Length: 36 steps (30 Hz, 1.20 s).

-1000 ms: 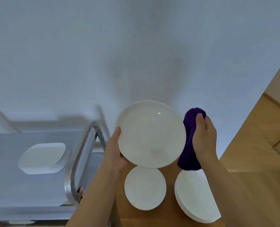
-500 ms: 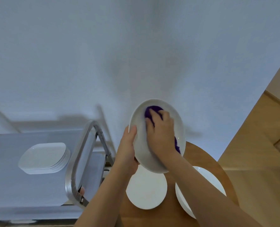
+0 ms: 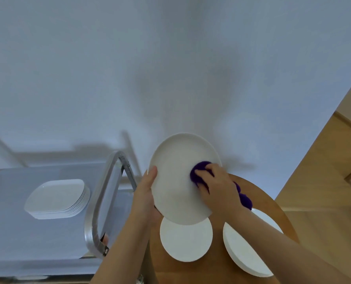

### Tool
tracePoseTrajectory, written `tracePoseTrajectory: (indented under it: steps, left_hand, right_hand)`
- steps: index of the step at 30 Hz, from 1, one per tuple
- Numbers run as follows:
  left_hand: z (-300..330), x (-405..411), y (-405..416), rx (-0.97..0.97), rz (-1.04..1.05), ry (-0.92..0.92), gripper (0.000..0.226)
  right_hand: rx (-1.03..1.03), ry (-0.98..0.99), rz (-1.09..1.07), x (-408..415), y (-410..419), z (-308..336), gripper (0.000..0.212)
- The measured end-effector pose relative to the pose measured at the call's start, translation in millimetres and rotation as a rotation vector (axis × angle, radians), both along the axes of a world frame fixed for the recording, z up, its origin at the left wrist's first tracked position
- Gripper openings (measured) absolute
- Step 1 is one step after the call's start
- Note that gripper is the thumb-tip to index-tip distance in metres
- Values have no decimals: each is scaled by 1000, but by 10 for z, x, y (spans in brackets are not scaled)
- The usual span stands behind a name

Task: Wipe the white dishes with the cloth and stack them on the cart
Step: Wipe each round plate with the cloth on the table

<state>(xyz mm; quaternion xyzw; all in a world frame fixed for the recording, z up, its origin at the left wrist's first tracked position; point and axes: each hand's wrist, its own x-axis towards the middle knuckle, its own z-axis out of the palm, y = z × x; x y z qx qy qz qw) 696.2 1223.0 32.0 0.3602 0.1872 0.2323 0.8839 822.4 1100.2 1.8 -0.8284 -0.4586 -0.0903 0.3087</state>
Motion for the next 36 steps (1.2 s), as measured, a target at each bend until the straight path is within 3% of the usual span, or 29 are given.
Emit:
tracePoseTrajectory:
  steps: [3, 6, 11, 13, 17, 21, 25, 29, 36]
  left_hand:
    - [-141, 38, -49, 56, -2, 144, 62]
    - [-284, 75, -60, 83, -24, 190, 62]
    - [-619, 80, -25, -93, 22, 279, 64]
    - [-804, 49, 30, -195, 59, 329, 66]
    - [-1261, -43, 134, -135, 101, 459, 70]
    - [-1730, -128, 118, -163, 81, 635, 54]
    - [-2079, -128, 58, -360, 19, 688, 42]
    - [-2364, -78, 47, -443, 10, 720, 41]
    - [-2575, 137, 91, -267, 50, 901, 15]
  right_hand:
    - [31, 61, -180, 98, 203, -1, 30]
    - [62, 115, -175, 2, 315, -59, 33]
    - [-44, 95, 57, -500, 258, -413, 31]
    - [-136, 183, 202, -595, 149, -636, 31]
    - [-394, 363, 337, -512, -140, -1164, 35]
    - [-598, 509, 214, -416, -321, -1543, 34]
    - [-448, 628, -88, -359, -405, -1713, 32]
    - [-378, 649, -184, -232, -493, -1752, 33]
    - [-287, 742, -302, 17, -497, -1766, 33]
